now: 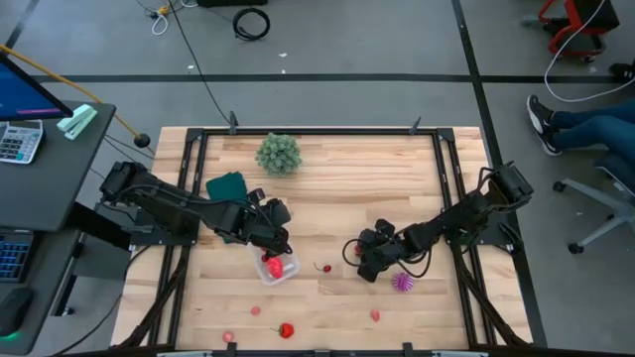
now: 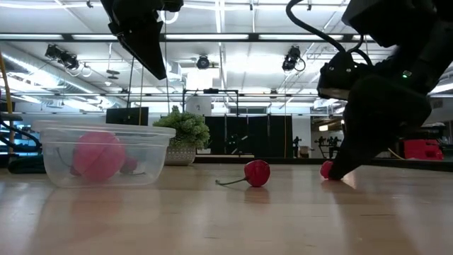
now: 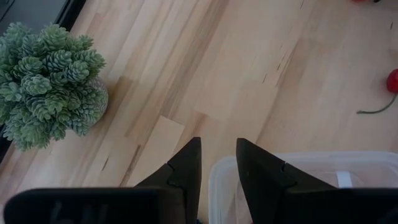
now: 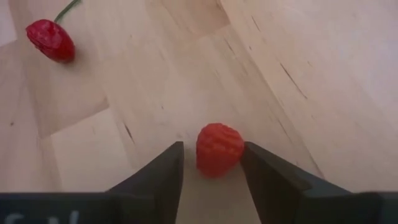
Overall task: Pick and placing Produce into tupperware
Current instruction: Put the red raspberry into the transparent bin
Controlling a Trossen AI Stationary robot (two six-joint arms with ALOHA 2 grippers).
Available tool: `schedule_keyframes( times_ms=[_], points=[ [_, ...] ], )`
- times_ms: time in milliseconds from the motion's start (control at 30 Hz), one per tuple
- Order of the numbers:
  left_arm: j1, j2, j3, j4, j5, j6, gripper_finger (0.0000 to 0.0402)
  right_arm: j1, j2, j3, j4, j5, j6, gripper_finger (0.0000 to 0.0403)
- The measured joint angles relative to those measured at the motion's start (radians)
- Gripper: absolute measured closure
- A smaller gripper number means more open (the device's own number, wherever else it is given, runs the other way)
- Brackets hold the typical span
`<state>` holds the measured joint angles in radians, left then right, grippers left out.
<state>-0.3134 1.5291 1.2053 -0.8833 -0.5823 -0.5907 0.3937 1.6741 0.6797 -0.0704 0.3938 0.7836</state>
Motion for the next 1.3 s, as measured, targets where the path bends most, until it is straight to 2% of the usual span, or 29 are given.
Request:
schedule_keyframes(
  times_ms=[333,500,633,733,900,1000,1100,1300],
  points=[
    [0.0,0.0,0.0,0.0,0.0,0.017,0.0296,-0.019,0.001,0.0,0.019,-0.004,0.026,0.0296],
    [0.005,-0.023,-0.002,-0.004,-0.002,0.031,0.0312,-0.025,0.003,-0.002,0.047,-0.003,0.019,0.03],
    [0.02,-0.091,-0.002,-0.028,-0.027,0.032,0.0333,-0.029,0.003,-0.002,0.093,0.0,0.001,0.0297],
    [0.036,-0.176,-0.001,-0.054,-0.052,0.034,0.0346,-0.04,0.003,-0.002,0.18,0.0,-0.034,0.0297],
    [0.083,-0.333,-0.001,-0.056,-0.056,0.055,0.0358,-0.079,0.003,-0.002,0.461,-0.013,-0.17,0.0297],
    [0.109,-0.409,-0.001,-0.053,-0.057,0.112,0.0357,-0.122,0.003,0.0,0.658,-0.08,-0.253,0.0296],
    [0.135,-0.464,-0.001,-0.047,-0.057,0.136,0.0354,-0.16,0.003,0.054,0.714,-0.158,-0.325,0.0296],
    [0.188,-0.5,-0.001,-0.05,-0.057,0.142,0.0353,-0.182,0.063,0.304,0.556,-0.272,-0.495,0.0296]
  ],
)
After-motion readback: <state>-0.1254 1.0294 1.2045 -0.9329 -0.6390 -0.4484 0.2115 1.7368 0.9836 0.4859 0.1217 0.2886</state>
